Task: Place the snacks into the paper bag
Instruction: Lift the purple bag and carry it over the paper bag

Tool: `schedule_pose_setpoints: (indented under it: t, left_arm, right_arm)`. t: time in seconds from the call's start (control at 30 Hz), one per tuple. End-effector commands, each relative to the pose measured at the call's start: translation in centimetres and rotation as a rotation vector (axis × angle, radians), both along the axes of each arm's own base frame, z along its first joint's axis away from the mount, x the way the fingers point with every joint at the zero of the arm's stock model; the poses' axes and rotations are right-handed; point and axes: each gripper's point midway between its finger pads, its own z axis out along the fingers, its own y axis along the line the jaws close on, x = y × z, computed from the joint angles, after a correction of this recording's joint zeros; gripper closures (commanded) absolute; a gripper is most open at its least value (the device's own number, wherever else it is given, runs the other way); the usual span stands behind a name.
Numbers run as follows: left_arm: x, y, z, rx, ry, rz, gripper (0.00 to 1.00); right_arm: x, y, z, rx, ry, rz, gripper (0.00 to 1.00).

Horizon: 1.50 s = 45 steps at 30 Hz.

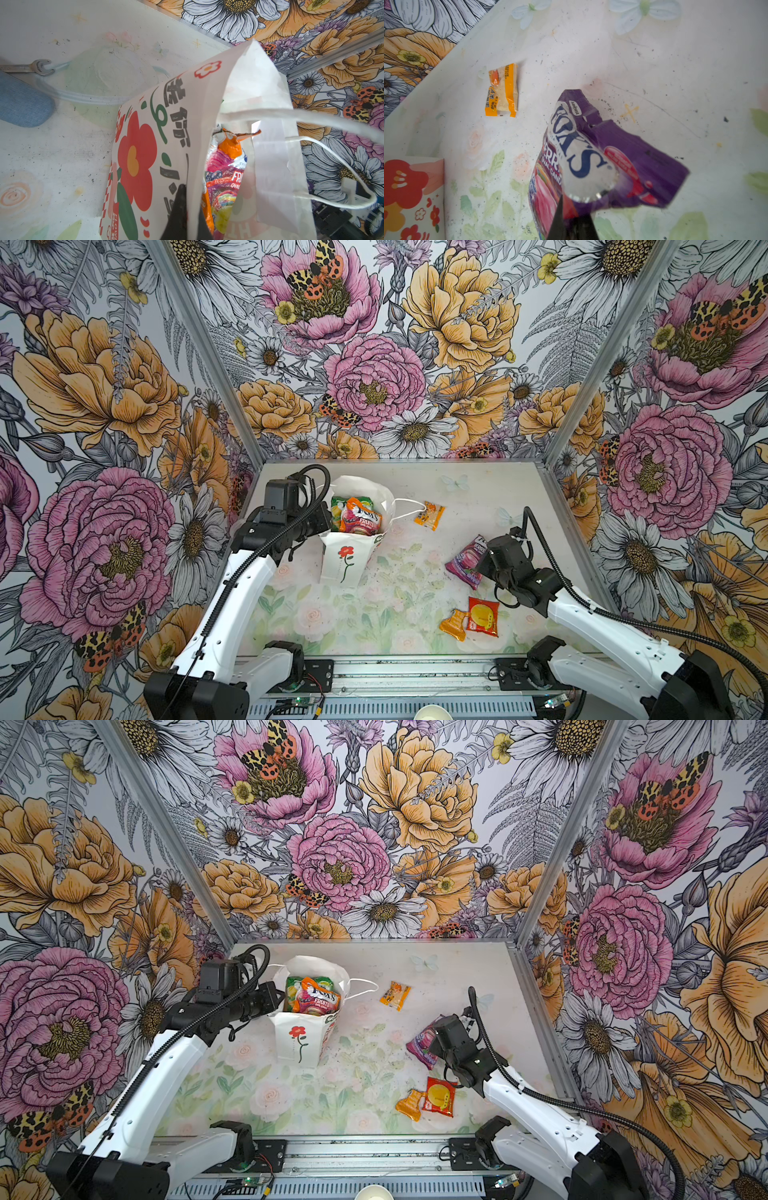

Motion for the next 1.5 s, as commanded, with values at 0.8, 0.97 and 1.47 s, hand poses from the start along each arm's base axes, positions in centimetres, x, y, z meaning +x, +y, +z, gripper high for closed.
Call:
schedule_pose_setpoints:
  t: [0.8, 0.97, 1.47]
  left_arm:
    - [1.2, -0.6, 2.3, -0.023, -0.109, -0.022, 1.0]
    - [1.2, -0.6, 2.4, -0.023, -0.109, -0.022, 1.0]
    - [1.2, -0.6, 2.5, -0.021, -0.113, -0.024, 1.0]
  right_arm:
    - [7.8, 7.5, 26.0, 0.026, -0.423, 0.303, 1.0]
    - [6.8, 11.9, 29.8, -0.001, -0.468, 0.44, 1.0]
    - [4.3, 24.6, 29.6, 0.018, -0.411, 0.795, 1.0]
